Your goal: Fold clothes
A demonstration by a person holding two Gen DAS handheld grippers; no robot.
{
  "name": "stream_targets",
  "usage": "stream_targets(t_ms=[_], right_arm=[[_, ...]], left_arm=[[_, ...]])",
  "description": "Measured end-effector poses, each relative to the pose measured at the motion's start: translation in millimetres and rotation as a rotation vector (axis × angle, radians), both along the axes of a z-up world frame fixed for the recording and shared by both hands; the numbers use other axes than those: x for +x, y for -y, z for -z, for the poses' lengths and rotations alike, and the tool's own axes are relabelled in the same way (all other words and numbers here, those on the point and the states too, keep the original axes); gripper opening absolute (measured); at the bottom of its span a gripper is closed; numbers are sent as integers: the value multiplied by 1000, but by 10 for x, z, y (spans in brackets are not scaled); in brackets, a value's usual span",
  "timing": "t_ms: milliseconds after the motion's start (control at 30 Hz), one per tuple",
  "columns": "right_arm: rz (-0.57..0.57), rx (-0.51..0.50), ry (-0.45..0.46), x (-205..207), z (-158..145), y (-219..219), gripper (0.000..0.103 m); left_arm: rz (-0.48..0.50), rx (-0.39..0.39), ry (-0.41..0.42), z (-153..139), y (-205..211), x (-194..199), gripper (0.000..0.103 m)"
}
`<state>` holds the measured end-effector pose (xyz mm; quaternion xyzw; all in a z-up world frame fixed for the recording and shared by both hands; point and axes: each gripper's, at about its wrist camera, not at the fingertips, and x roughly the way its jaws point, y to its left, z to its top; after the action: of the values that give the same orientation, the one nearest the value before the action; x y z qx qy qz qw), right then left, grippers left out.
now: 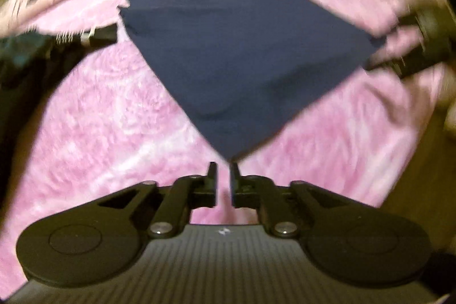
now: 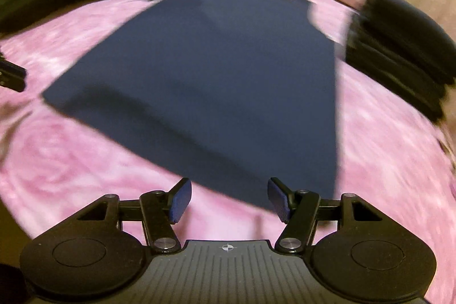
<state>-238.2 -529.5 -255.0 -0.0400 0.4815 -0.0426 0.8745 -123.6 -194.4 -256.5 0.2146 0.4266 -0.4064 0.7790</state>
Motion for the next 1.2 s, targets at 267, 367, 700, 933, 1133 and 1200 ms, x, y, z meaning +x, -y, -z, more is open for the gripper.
stream_targets(t_ms=[267,367,700,933,1133,1200], right_arm=[[248,253,36,34,97,974,62],[307,358,-1,160,249,1173,42],[253,302,-126,5,-589,1295,0],[247,232,-267,-347,-79,1132,0],[249,173,-251,-351,-151,1108,10],[248,146,-223,-290,-258,1106,51]], left_arm=[[-162,-81,-258,320,241,729,29],[-160,-41,-317,457,349,798,28],[-250,-129,-372,-330,75,776,0],[-304,-61,-495,-8,-84,315,0],[-295,14,-542,138,-65,234,0],[-294,40,-506,14,-88,312,2]])
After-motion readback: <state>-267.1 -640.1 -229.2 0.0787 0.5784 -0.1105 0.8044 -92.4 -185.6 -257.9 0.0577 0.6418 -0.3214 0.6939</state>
